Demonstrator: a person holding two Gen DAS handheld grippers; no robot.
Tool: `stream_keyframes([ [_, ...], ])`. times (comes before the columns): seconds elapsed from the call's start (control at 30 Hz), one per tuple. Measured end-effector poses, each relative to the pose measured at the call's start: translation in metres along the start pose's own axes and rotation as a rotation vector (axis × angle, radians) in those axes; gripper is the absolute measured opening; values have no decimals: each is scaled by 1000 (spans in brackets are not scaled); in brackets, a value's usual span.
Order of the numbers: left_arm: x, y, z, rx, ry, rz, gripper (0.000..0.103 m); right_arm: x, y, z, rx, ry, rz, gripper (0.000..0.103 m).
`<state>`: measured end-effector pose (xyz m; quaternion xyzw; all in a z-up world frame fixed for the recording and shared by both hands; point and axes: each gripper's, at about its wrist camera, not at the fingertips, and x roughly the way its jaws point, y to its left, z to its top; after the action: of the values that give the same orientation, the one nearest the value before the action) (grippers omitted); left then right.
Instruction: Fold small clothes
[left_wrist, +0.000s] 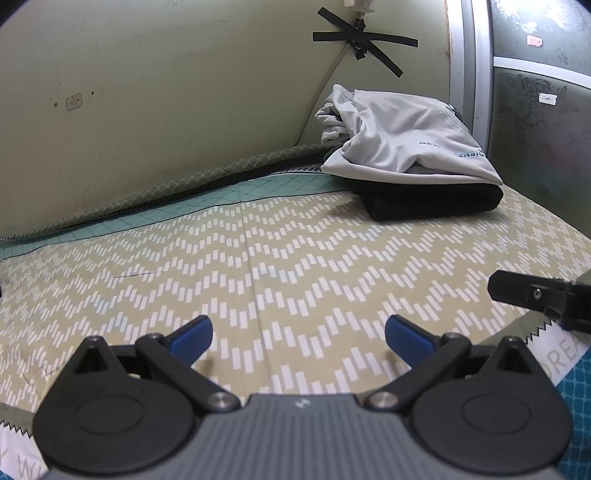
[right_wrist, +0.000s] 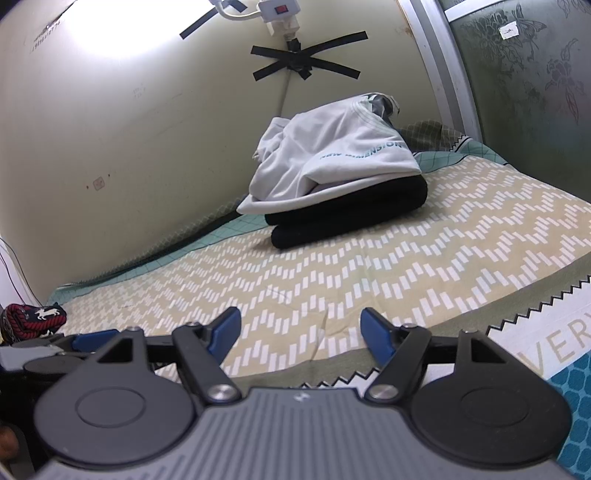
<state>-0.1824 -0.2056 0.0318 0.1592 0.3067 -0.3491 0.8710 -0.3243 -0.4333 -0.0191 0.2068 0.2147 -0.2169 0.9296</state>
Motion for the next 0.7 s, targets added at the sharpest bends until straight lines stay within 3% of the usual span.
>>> stream_keyframes([
  [0.7, -6, 4, 0, -19, -29, 2, 103, 1, 0, 0, -1, 0, 2, 67],
])
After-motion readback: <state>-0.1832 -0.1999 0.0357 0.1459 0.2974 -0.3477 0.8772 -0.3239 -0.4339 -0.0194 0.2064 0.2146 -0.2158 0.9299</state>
